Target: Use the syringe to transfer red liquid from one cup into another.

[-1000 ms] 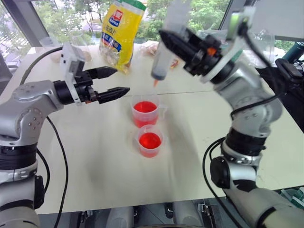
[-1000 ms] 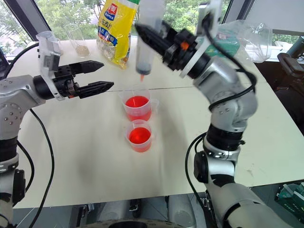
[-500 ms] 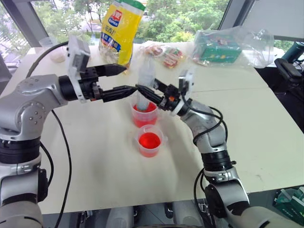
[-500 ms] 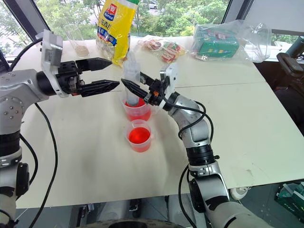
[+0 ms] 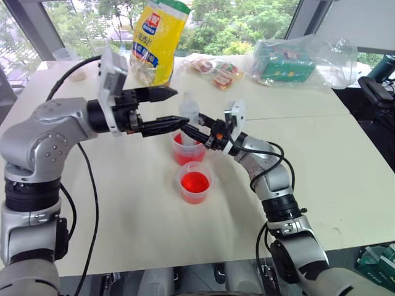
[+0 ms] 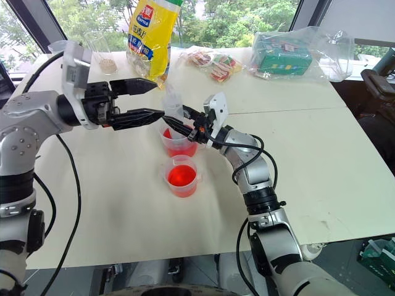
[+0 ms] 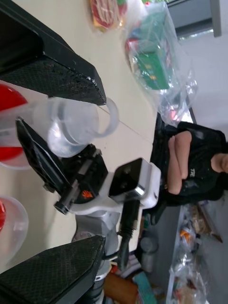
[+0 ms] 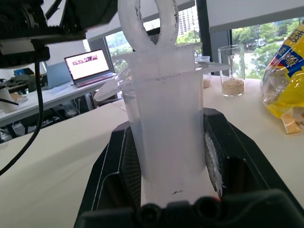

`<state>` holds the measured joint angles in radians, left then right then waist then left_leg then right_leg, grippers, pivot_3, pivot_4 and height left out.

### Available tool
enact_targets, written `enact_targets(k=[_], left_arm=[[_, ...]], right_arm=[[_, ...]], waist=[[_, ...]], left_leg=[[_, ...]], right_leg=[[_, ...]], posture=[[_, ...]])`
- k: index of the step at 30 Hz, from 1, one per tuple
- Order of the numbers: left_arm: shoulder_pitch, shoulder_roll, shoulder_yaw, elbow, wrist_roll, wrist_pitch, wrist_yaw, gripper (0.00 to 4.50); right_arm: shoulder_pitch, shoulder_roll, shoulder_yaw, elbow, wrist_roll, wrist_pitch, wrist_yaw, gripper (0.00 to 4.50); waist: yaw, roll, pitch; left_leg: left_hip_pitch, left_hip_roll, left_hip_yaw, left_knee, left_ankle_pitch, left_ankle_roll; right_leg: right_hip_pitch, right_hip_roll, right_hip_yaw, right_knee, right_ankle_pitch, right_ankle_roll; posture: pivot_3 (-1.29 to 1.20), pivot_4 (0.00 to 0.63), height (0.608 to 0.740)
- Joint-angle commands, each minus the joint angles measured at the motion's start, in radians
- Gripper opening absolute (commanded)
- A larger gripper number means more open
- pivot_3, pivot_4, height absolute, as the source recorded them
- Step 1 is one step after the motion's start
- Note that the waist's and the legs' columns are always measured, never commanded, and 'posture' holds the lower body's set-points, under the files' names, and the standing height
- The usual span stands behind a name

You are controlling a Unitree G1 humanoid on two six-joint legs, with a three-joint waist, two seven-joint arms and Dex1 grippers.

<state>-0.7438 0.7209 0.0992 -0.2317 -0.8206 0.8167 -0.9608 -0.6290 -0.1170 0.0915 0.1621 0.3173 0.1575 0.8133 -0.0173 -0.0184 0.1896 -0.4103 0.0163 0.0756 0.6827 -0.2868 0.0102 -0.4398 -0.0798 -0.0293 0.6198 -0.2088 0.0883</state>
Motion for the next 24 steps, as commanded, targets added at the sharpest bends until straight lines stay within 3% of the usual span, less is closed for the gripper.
enact_targets(k=[1, 10, 20, 23, 24], left_arm=[[-0.025, -0.01, -0.008, -0.028, -0.014, 0.001, -0.007, 4.5], [-0.018, -0.043, -0.076, 0.002, 0.08, -0.054, 0.0, 4.5], [-0.05, -0.162, -0.113, 0.069, 0.145, -0.095, 0.044, 4.5], [-0.05, -0.187, -0.106, 0.076, 0.144, -0.091, 0.059, 3.66], [-0.049, -0.191, -0.104, 0.076, 0.143, -0.09, 0.061, 3.16]], right_arm=[[-0.015, -0.006, -0.003, -0.012, 0.002, -0.004, -0.006, 1.43], [-0.024, -0.009, 0.001, -0.017, 0.008, 0.011, -0.012, 1.43], [-0.028, -0.007, 0.007, -0.026, 0.009, 0.023, -0.012, 1.43], [-0.025, -0.008, 0.009, -0.031, 0.009, 0.029, -0.014, 1.43], [-0.023, -0.008, 0.01, -0.032, 0.009, 0.031, -0.015, 1.43]], waist=[[0.0, 0.0, 0.0], [0.0, 0.0, 0.0], [0.003, 0.0, 0.0], [0.002, 0.0, 0.0], [0.001, 0.0, 0.0]], left_leg=[[0.0, 0.0, 0.0, 0.0, 0.0, 0.0], [0.0, 0.0, 0.0, 0.0, 0.0, 0.0], [0.0, 0.0, 0.0, 0.0, 0.0, 0.001], [0.0, 0.0, 0.0, 0.0, 0.0, 0.001], [0.0, 0.0, 0.0, 0.0, 0.0, 0.001]], right_leg=[[0.0, 0.0, 0.0, 0.0, 0.0, 0.0], [0.0, 0.0, 0.0, 0.001, 0.0, 0.0], [0.0, 0.0, 0.0, 0.001, 0.0, 0.0], [0.0, 0.0, 0.0, 0.001, 0.0, 0.0], [0.0, 0.0, 0.0, 0.001, 0.0, 0.0]], posture=[[0.0, 0.15, 0.74], [0.0, 0.15, 0.74], [0.0, 0.15, 0.74], [0.0, 0.15, 0.74], [0.0, 0.15, 0.74]])
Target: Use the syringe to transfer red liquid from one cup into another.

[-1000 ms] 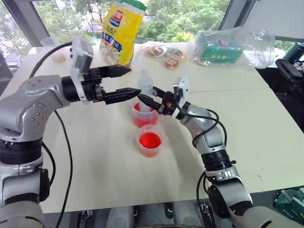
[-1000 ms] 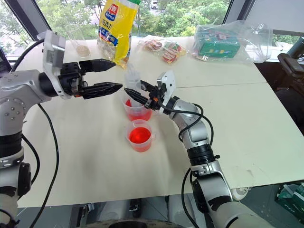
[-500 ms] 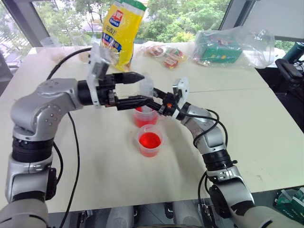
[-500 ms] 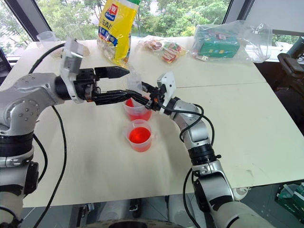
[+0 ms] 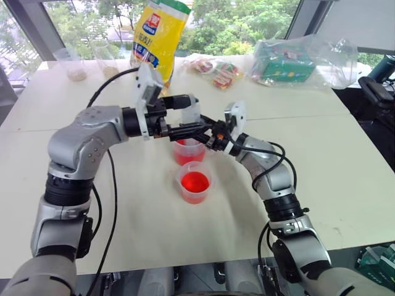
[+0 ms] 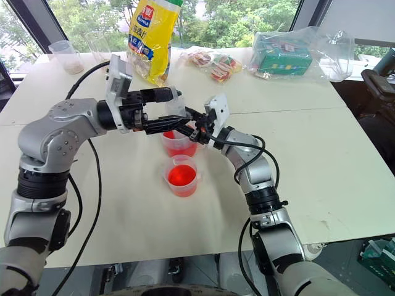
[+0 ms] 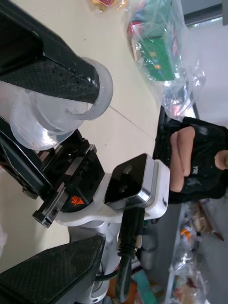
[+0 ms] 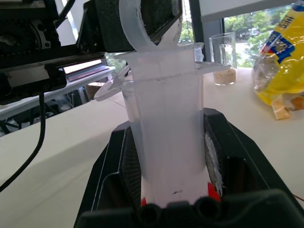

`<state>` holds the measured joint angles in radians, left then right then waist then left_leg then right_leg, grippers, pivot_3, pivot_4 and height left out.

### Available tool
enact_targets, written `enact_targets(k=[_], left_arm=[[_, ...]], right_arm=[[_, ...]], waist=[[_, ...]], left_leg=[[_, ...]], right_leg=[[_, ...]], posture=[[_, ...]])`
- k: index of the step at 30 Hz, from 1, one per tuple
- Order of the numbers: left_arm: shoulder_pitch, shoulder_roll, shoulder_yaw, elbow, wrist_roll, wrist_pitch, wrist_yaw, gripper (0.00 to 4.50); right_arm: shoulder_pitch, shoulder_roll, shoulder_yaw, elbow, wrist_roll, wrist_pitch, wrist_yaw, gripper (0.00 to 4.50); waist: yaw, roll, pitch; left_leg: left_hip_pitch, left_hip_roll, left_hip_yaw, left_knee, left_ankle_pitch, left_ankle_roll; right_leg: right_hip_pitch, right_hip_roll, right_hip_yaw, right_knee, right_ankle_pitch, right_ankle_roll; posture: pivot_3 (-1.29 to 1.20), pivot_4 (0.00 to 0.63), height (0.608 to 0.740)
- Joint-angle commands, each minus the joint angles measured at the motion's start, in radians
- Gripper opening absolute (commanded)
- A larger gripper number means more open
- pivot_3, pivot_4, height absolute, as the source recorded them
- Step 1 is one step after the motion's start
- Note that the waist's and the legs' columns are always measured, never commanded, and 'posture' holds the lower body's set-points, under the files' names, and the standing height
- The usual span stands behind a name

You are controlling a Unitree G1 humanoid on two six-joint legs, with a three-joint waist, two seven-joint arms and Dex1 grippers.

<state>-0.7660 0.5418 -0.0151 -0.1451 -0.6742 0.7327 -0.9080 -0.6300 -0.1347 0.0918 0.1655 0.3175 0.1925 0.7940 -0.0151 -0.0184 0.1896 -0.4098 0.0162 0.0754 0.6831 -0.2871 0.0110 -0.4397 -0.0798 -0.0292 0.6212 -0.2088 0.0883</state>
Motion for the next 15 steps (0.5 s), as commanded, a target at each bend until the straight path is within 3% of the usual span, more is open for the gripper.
enact_targets(k=[1, 6, 15], left_arm=[[-0.027, -0.013, 0.011, -0.011, -0.003, -0.005, 0.009, 2.61], [-0.034, -0.023, 0.022, -0.003, -0.002, -0.004, 0.02, 0.08], [-0.112, -0.026, 0.082, 0.026, -0.021, -0.004, 0.025, 0.03]], right_arm=[[-0.021, 0.009, 0.011, -0.038, 0.009, -0.002, 0.004, 1.43], [-0.012, 0.007, 0.016, -0.047, 0.011, 0.009, 0.006, 1.43], [-0.008, -0.007, 0.032, -0.052, 0.018, 0.064, 0.025, 1.43]], waist=[[-0.003, 0.0, 0.0], [-0.002, 0.0, 0.0], [0.0, 0.0, 0.0]], left_leg=[[0.0, 0.0, 0.0, 0.0, 0.0, 0.0], [0.0, 0.0, 0.0, 0.0, -0.001, 0.001], [0.0, 0.0, 0.0, 0.0, 0.0, 0.001]], right_leg=[[0.0, 0.0, 0.0, 0.0, 0.0, 0.0], [0.0, 0.0, 0.0, 0.001, 0.0, 0.0], [0.0, 0.0, 0.0, 0.002, 0.0, 0.0]], posture=[[0.0, 0.15, 0.74], [0.0, 0.15, 0.74], [0.0, 0.15, 0.74]])
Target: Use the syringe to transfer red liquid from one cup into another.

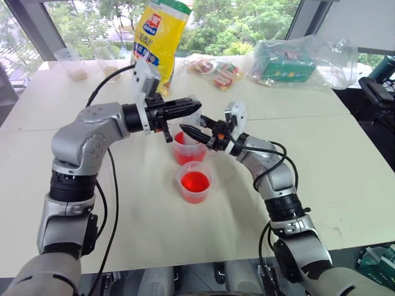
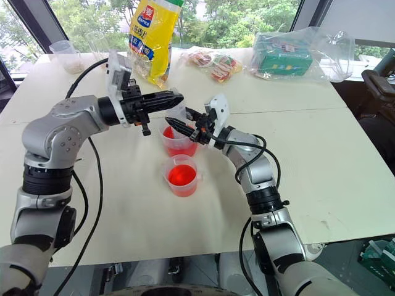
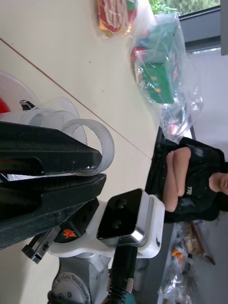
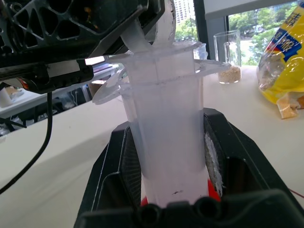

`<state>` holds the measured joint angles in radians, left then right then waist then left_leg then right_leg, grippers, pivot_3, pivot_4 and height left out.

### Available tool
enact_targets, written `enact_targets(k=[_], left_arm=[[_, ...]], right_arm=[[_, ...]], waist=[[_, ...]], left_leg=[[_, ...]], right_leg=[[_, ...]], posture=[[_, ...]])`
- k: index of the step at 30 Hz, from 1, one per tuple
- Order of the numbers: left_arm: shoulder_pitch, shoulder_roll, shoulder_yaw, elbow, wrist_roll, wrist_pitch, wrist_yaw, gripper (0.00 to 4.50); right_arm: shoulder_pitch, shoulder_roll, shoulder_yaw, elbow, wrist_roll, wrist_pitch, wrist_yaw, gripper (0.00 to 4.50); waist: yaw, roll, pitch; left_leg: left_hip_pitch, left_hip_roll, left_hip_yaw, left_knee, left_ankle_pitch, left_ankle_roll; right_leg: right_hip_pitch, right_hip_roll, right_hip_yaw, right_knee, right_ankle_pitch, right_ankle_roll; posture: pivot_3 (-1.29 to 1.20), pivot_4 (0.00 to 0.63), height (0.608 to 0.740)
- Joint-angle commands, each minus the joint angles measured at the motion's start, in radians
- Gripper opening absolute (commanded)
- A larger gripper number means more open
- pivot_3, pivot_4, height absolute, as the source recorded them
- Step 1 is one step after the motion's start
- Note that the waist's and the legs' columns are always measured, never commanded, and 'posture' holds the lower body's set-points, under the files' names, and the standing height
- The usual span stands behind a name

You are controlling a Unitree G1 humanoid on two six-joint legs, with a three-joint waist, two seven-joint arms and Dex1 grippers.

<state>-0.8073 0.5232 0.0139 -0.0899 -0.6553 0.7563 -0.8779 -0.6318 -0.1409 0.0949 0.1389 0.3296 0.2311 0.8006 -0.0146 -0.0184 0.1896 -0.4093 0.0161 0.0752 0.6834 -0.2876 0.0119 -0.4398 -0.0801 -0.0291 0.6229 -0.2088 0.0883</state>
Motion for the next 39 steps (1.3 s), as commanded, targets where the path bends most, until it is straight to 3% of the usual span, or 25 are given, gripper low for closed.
enact_targets(k=[1, 16, 27, 32, 33, 36, 39], left_arm=[[-0.079, -0.007, 0.057, -0.024, -0.038, -0.028, -0.004, 0.03], [-0.151, 0.014, 0.108, 0.014, -0.045, -0.054, 0.007, 0.03], [-0.14, 0.025, 0.106, 0.009, -0.049, -0.054, 0.01, 0.03], [-0.062, 0.065, 0.054, -0.036, -0.029, -0.024, -0.025, 0.03], [-0.048, 0.073, 0.049, -0.044, -0.032, -0.014, -0.029, 0.69], [-0.008, 0.099, 0.047, -0.066, -0.044, 0.006, -0.042, 1.97], [0.027, 0.135, 0.049, -0.081, -0.041, 0.011, -0.056, 3.61]], right_arm=[[-0.005, -0.003, 0.032, -0.025, 0.006, 0.03, 0.021, 1.43], [0.026, -0.012, 0.062, -0.018, 0.002, 0.058, 0.04, 1.43], [0.011, -0.01, 0.056, -0.02, 0.005, 0.065, 0.038, 1.43], [-0.032, -0.021, 0.02, -0.065, 0.03, 0.093, 0.022, 1.43], [-0.042, -0.024, 0.011, -0.075, 0.037, 0.102, 0.018, 1.43], [-0.069, -0.031, -0.017, -0.094, 0.057, 0.127, 0.004, 1.43], [-0.096, -0.041, -0.043, -0.106, 0.081, 0.152, -0.008, 1.43]], waist=[[0.0, 0.0, 0.0], [-0.002, 0.0, 0.0], [-0.001, 0.0, 0.0], [-0.004, 0.0, 0.0], [-0.004, 0.0, 0.0], [-0.003, 0.0, 0.0], [-0.003, 0.0, 0.0]], left_leg=[[0.0, 0.0, 0.0, 0.0, 0.0, 0.0], [0.0, 0.0, 0.0, 0.0, 0.0, 0.0], [0.0, 0.0, 0.0, 0.0, 0.0, 0.0], [0.0, 0.0, 0.0, 0.0, 0.0, 0.0], [0.0, 0.0, 0.0, 0.0, 0.0, 0.0], [0.0, 0.0, 0.0, 0.0, 0.0, 0.0], [0.0, 0.0, 0.0, 0.0, 0.0, -0.001]], right_leg=[[0.0, 0.0, 0.0, 0.0, 0.0, 0.0], [0.0, 0.0, 0.0, 0.001, 0.0, 0.0], [0.0, 0.0, 0.0, 0.001, 0.0, 0.0], [-0.001, 0.0, 0.0, 0.001, 0.0, 0.0], [-0.001, 0.0, 0.0, 0.002, 0.0, 0.0], [-0.001, 0.0, 0.0, 0.002, 0.0, 0.0], [-0.001, 0.0, 0.0, 0.003, 0.0, 0.0]], posture=[[0.0, 0.15, 0.74], [0.0, 0.15, 0.74], [0.0, 0.15, 0.74], [0.0, 0.15, 0.74], [0.0, 0.15, 0.74], [0.0, 0.15, 0.74], [0.0, 0.15, 0.74]])
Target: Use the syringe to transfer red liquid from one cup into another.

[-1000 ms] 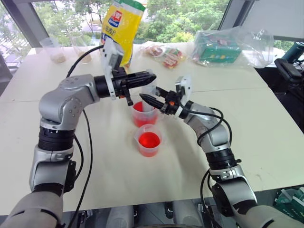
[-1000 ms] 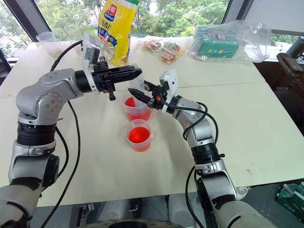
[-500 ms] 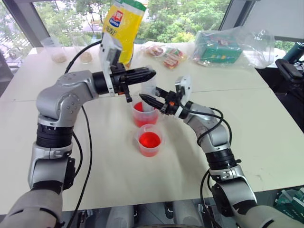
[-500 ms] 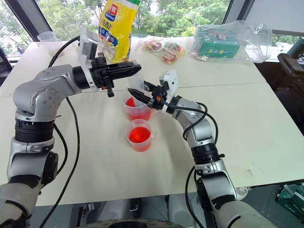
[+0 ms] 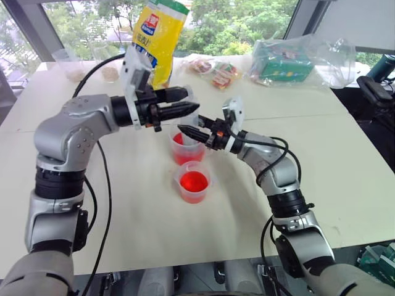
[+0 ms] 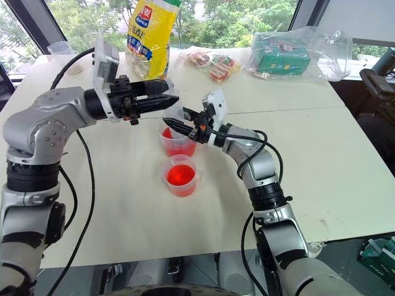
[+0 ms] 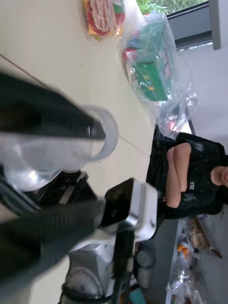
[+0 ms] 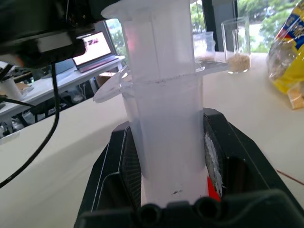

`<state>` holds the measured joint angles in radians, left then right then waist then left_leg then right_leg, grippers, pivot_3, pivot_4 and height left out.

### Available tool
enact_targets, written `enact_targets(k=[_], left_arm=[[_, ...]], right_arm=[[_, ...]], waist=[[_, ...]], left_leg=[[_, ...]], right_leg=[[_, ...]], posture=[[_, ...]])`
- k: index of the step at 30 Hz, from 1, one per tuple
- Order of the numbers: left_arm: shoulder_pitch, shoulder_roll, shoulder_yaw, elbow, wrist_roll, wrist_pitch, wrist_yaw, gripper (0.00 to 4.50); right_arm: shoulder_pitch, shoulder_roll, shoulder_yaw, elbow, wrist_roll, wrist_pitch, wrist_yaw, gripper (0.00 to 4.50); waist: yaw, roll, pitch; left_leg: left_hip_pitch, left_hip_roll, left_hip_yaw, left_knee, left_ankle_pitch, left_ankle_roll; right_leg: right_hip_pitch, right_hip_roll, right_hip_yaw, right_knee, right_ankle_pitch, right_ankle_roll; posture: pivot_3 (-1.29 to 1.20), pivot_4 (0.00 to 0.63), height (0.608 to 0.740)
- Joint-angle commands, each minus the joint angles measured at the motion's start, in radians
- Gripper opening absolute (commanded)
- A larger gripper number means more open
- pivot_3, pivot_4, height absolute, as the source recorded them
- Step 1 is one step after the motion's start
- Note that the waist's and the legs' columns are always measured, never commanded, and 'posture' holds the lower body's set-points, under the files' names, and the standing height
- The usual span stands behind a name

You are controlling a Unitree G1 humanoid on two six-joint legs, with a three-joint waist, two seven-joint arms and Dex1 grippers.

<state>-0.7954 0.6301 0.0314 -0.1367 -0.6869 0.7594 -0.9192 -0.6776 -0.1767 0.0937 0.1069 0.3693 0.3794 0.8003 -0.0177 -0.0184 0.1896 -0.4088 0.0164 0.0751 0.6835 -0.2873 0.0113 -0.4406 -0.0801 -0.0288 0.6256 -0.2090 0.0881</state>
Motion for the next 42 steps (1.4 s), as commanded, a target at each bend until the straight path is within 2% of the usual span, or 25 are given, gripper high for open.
enact_targets(k=[1, 2, 10, 13, 18, 21, 24, 26, 32, 38, 42], left_arm=[[0.023, 0.039, 0.036, -0.04, -0.016, 0.015, -0.021, 4.14], [0.031, 0.049, 0.043, -0.045, -0.025, 0.02, -0.025, 4.47], [0.097, 0.148, 0.096, -0.075, -0.046, 0.044, -0.062, 4.47], [0.072, 0.161, 0.127, -0.035, -0.046, 0.04, -0.05, 4.47], [0.013, 0.162, 0.151, 0.039, -0.037, 0.023, -0.041, 4.47], [-0.005, 0.167, 0.147, 0.069, -0.03, 0.013, -0.055, 4.47], [-0.013, 0.166, 0.138, 0.084, -0.02, 0.001, -0.068, 4.47], [-0.018, 0.161, 0.133, 0.088, -0.016, -0.004, -0.075, 4.47], [-0.043, 0.144, 0.136, 0.081, -0.042, 0.015, -0.082, 4.47], [-0.106, 0.135, 0.197, 0.068, -0.19, 0.131, -0.085, 4.47], [-0.119, 0.133, 0.186, 0.042, -0.222, 0.153, -0.094, 4.47]], right_arm=[[-0.058, -0.009, -0.048, -0.076, 0.048, 0.012, -0.011, 1.43], [-0.063, -0.012, -0.053, -0.077, 0.051, 0.017, -0.012, 1.43], [-0.099, -0.027, -0.073, -0.07, 0.061, 0.016, -0.017, 1.43], [-0.119, -0.038, -0.09, -0.109, 0.092, 0.048, -0.021, 1.43], [-0.138, -0.104, -0.145, -0.29, 0.263, 0.235, -0.017, 1.43], [-0.139, -0.143, -0.195, -0.384, 0.417, 0.378, -0.037, 1.43], [-0.108, -0.178, -0.234, -0.48, 0.583, 0.507, -0.07, 1.43], [-0.068, -0.193, -0.234, -0.528, 0.638, 0.544, -0.089, 1.43], [0.042, -0.205, -0.179, -0.578, 0.598, 0.498, -0.094, 1.43], [0.132, -0.224, -0.108, -0.572, 0.485, 0.396, -0.059, 1.43], [0.153, -0.231, -0.084, -0.557, 0.447, 0.355, -0.042, 1.43]], waist=[[0.0, 0.0, 0.0], [0.001, 0.0, 0.0], [0.0, 0.0, 0.0], [0.002, 0.0, 0.0], [0.005, 0.0, 0.0], [0.004, 0.0, 0.0], [0.004, 0.0, 0.0], [0.004, 0.0, 0.0], [0.004, 0.0, 0.0], [0.004, -0.001, 0.0], [0.003, -0.001, 0.0]], left_leg=[[0.0, 0.0, 0.0, 0.0, 0.0, 0.0], [0.0, 0.0, 0.0, 0.0, 0.0, 0.0], [0.0, 0.0, 0.0, 0.0, 0.0, 0.0], [0.0, 0.0, 0.0, 0.0, 0.0, 0.0], [0.0, 0.0, 0.0, 0.0, 0.0, 0.0], [0.0, 0.0, 0.0, 0.0, 0.0, 0.0], [0.0, 0.0, 0.0, 0.0, 0.0, 0.0], [0.0, 0.0, 0.0, 0.0, 0.0, 0.0], [0.0, 0.0, 0.0, 0.0, 0.0, 0.0], [0.0, 0.0, 0.0, 0.0, 0.0, 0.0], [0.0, 0.0, 0.0, 0.0, 0.0, 0.0]], right_leg=[[0.0, 0.0, 0.0, 0.0, 0.0, 0.0], [0.0, 0.0, 0.0, 0.0, 0.0, 0.0], [0.0, 0.0, 0.0, 0.0, 0.0, 0.0], [0.0, 0.0, 0.0, 0.0, 0.0, 0.0], [0.0, 0.0, 0.0, 0.0, 0.0, 0.0], [0.0, 0.0, 0.0, 0.0, 0.0, 0.0], [0.0, 0.0, 0.0, 0.0, 0.0, 0.0], [0.0, 0.0, 0.0, 0.0, 0.0, 0.0], [0.0, 0.0, 0.0, 0.0, 0.0, 0.0], [0.0, 0.0, 0.0, 0.0, 0.0, 0.0], [0.0, 0.0, 0.0, 0.0, 0.0, 0.0]], posture=[[0.0, 0.15, 0.74], [0.0, 0.15, 0.74], [0.0, 0.15, 0.74], [0.0, 0.15, 0.74], [0.0, 0.15, 0.74], [0.0, 0.15, 0.74], [0.0, 0.15, 0.74], [0.0, 0.15, 0.74], [0.0, 0.15, 0.74], [0.0, 0.15, 0.74], [0.0, 0.15, 0.74]])
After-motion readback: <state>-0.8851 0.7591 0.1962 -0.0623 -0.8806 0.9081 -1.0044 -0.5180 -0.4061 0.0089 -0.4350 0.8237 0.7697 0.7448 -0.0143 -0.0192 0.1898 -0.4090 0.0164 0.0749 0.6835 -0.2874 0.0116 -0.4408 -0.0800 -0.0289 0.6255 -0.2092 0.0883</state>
